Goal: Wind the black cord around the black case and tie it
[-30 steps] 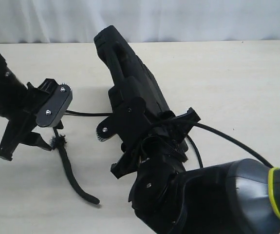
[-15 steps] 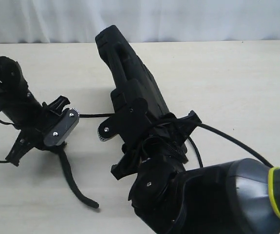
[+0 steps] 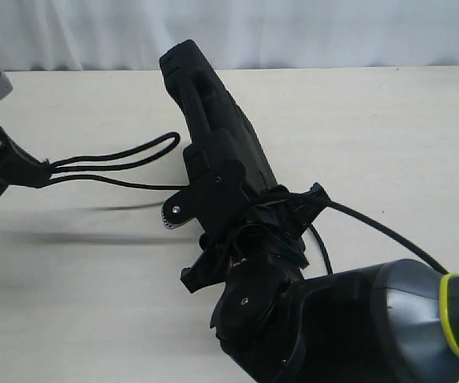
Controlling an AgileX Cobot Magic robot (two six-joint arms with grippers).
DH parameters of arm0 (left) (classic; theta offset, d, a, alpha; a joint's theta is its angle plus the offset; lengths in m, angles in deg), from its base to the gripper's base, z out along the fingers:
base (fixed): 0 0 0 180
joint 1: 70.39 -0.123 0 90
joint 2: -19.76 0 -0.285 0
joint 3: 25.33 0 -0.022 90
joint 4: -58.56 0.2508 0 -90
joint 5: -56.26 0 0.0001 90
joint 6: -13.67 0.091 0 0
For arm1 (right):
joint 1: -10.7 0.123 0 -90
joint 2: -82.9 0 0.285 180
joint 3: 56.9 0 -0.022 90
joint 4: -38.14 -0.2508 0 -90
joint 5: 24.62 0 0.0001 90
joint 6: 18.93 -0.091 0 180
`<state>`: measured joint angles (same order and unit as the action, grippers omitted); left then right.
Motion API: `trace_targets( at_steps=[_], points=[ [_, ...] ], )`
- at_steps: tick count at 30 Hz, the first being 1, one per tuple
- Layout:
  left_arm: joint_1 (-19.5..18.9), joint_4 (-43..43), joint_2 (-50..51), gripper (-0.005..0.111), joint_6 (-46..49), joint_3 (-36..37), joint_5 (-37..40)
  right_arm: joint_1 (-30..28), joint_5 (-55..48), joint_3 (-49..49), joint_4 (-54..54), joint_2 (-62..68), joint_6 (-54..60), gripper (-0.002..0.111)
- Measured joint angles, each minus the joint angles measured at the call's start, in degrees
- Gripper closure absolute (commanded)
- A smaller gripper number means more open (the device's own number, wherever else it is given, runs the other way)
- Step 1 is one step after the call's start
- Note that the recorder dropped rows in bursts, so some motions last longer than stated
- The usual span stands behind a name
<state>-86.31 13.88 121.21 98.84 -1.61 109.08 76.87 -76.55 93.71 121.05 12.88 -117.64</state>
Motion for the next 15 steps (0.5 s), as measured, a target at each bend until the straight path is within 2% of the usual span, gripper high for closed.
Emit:
trace_targets(
  at_steps=[3,7,11,15],
  points=[
    [-1.83,-3.89,-0.03,0.107,0.48,0.0,0.78,0.0,0.12,0.0,-0.1,0.0,-0.1,0.104],
    [-1.48,-9.23,-0.03,0.107,1.15,0.0,0.54,0.0,0.25,0.0,-0.1,0.0,-0.1,0.104],
    [2.07,-4.99,-0.03,0.107,0.21,0.0,-1.0,0.0,0.37,0.0,-0.13,-0.03,-0.21,0.104],
    [2.55,-2.25,-0.03,0.107,-2.84,0.0,-2.12,0.0,0.37,0.0,-0.13,-0.03,-0.21,0.104]
  ],
)
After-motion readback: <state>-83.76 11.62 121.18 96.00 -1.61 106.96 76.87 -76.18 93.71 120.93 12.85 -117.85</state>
